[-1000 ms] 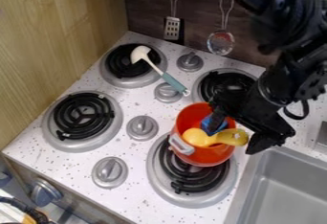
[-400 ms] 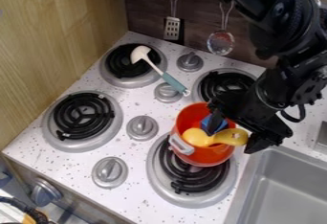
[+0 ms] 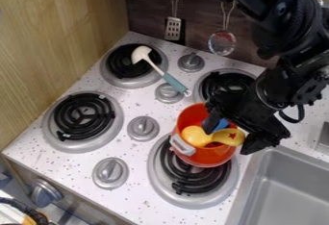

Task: Moved the yellow brush at the middle of right two burner

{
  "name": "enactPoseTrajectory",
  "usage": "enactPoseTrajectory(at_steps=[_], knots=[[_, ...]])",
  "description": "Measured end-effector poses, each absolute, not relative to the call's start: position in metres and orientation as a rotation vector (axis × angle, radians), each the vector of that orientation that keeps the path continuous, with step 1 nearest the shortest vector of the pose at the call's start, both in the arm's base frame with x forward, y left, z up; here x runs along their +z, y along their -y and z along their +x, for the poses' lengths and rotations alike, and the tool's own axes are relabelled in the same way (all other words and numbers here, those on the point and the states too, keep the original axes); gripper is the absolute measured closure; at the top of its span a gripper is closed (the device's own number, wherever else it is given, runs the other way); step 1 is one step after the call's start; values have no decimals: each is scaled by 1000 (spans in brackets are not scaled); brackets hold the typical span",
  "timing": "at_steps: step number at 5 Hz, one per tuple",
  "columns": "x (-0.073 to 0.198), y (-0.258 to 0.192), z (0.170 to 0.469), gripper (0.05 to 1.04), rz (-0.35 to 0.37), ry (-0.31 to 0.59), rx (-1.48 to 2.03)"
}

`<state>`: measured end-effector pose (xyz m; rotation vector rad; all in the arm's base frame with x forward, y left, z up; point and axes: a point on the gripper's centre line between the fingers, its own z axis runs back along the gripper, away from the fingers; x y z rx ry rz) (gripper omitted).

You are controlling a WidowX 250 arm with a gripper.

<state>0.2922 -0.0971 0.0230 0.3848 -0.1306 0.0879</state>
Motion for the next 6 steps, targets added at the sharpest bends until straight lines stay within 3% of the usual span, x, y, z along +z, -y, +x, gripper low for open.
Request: enactPoseTrajectory(at_steps=[4, 5, 6], knots=[[39, 91, 297, 85, 456, 129, 100], [38, 89, 298, 133, 461, 135, 100], [36, 87, 295, 413, 468, 141, 134]])
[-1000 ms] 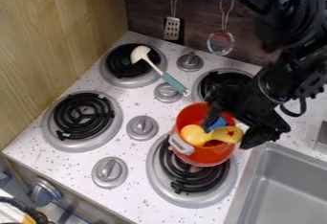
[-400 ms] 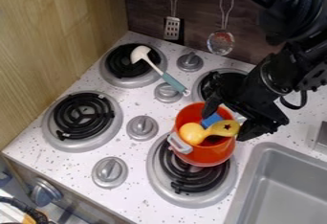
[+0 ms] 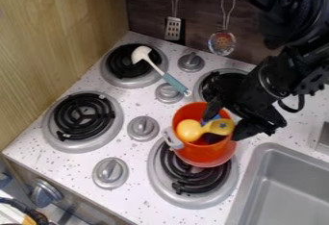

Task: Moved the yellow brush at the middle of right two burner

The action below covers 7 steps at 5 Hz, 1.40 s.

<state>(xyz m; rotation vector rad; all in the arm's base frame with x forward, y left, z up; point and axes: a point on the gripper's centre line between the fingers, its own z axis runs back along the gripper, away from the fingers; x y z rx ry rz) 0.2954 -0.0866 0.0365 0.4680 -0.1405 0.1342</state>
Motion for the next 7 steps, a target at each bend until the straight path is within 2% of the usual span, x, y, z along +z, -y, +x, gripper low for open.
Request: enactPoseTrajectory(at_steps=[1, 2, 3, 4, 5, 7], knots=[[37, 85, 293, 715, 482, 132, 150], [43, 83, 293, 927, 511, 121, 171], [46, 85, 292, 1008, 521, 120, 174], [53, 92, 295, 1016, 529, 127, 149], [57, 93, 295, 1021, 584, 173, 121], [63, 85, 288, 1029, 677, 164, 115]])
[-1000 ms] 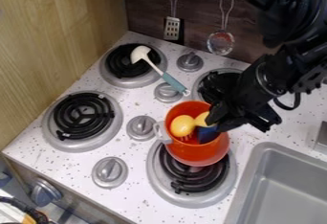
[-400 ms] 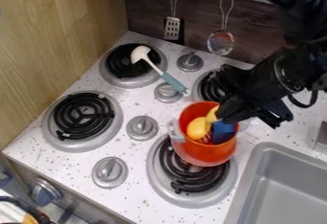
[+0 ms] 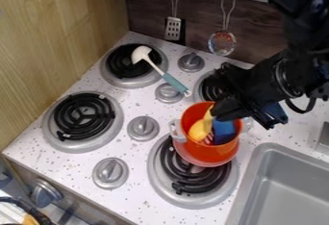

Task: Moved the yellow brush at the middle of right two burner

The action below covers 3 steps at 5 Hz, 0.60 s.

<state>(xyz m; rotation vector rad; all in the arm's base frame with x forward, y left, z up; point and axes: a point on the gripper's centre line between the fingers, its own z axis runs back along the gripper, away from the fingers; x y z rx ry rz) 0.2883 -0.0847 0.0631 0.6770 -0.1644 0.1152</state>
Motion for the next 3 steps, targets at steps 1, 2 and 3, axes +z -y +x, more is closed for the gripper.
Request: enactPoseTrajectory(at_steps=[1, 2, 3], knots=[[69, 87, 283, 1029, 667, 94, 124], [89, 79, 286, 1029, 619, 88, 138], [100, 75, 285, 1029, 639, 103, 151]])
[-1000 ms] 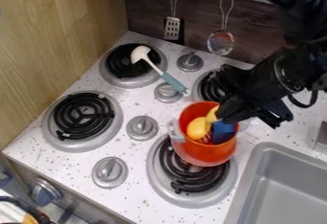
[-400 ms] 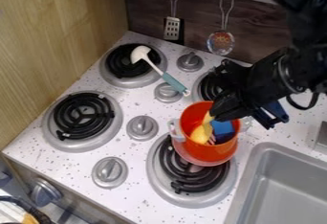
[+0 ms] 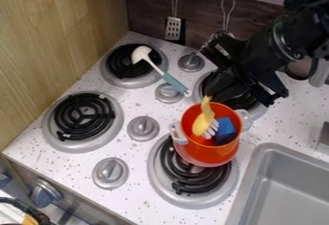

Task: Moved the yellow brush at the middle of right two burner

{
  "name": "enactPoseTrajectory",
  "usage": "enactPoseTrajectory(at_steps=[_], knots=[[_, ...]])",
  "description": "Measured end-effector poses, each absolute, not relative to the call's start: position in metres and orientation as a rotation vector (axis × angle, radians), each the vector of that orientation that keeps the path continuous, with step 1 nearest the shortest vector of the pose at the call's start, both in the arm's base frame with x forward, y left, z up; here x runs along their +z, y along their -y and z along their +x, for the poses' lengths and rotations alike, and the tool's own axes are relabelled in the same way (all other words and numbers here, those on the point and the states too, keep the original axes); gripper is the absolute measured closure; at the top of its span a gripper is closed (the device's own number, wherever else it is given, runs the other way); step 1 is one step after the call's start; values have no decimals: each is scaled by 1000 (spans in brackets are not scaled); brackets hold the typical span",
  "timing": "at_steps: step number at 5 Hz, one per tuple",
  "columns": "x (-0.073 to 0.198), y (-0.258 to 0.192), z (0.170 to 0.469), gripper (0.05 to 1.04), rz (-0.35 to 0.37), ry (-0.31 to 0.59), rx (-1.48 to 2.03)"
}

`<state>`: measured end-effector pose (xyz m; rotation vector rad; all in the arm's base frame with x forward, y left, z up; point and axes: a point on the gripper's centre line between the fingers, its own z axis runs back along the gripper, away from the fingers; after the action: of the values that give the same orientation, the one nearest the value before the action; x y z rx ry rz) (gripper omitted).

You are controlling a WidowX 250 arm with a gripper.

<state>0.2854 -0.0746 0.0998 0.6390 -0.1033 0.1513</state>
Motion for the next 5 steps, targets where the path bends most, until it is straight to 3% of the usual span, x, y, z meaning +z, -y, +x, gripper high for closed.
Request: enactPoseTrajectory(at_steps=[1, 3, 4, 5], knots=[[116, 74, 284, 1029, 611, 143, 180], [140, 45, 280, 1029, 554, 322, 297], [143, 19, 278, 1029, 565, 436, 388], [135, -6, 284, 1029, 540, 483, 426]])
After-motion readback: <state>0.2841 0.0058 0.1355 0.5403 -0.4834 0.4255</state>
